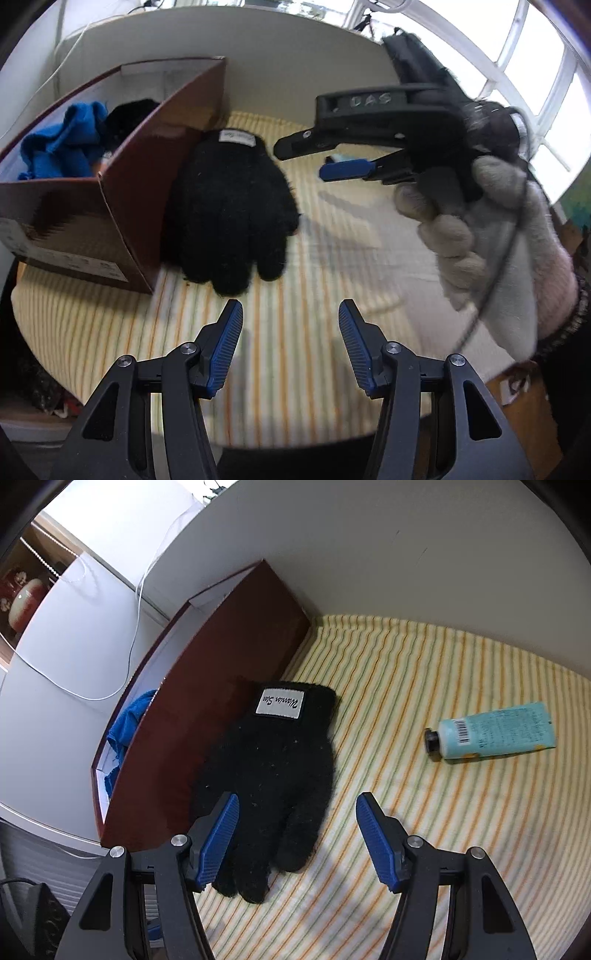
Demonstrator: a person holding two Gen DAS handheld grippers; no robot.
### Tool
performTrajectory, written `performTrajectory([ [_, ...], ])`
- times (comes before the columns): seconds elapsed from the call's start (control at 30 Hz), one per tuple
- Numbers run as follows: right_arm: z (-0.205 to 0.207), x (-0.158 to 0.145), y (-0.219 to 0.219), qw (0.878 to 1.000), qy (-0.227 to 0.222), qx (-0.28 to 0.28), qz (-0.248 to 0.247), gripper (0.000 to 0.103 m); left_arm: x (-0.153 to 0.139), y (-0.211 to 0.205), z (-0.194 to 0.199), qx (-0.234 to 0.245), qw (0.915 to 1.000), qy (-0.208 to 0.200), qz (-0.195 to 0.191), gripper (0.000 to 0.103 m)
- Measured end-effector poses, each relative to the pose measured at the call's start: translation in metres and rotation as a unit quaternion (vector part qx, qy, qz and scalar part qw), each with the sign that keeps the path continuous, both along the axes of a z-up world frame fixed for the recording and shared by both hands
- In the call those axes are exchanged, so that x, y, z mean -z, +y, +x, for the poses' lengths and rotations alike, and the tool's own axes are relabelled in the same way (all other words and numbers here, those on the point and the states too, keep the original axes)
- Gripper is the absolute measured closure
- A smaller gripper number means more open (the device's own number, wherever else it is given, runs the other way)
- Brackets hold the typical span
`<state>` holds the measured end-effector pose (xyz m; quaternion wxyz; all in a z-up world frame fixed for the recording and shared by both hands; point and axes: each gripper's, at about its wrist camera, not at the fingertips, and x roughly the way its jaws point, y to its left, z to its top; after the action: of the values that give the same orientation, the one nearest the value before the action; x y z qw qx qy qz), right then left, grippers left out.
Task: Organize soft objects
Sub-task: 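Close both grippers on the black knit glove's cuff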
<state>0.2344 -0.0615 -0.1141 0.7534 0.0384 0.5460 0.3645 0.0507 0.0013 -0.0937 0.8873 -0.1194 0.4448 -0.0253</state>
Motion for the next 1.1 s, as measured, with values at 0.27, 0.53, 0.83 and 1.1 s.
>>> performTrajectory([
  [0.27, 0.009, 0.009, 0.015, 1.0, -0.006, 0.003, -0.009, 0.041, 0.008, 0.002, 0.011, -0.016, 0.9995, -0.004, 0.027, 0.052],
  [0.53, 0.02, 0.017, 0.028, 1.0, -0.001, 0.003, -0.01, 0.041, 0.012, 0.001, 0.011, -0.017, 0.9991, 0.0, 0.039, 0.052],
  [0.83, 0.01, 0.024, 0.036, 1.0, -0.009, -0.007, -0.011, 0.041, 0.016, 0.003, 0.013, -0.029, 0.9978, -0.006, 0.059, 0.052],
  [1.1, 0.003, 0.024, 0.027, 1.0, -0.006, -0.007, -0.009, 0.065, 0.014, 0.001, 0.02, -0.026, 0.9971, -0.018, 0.069, 0.052],
])
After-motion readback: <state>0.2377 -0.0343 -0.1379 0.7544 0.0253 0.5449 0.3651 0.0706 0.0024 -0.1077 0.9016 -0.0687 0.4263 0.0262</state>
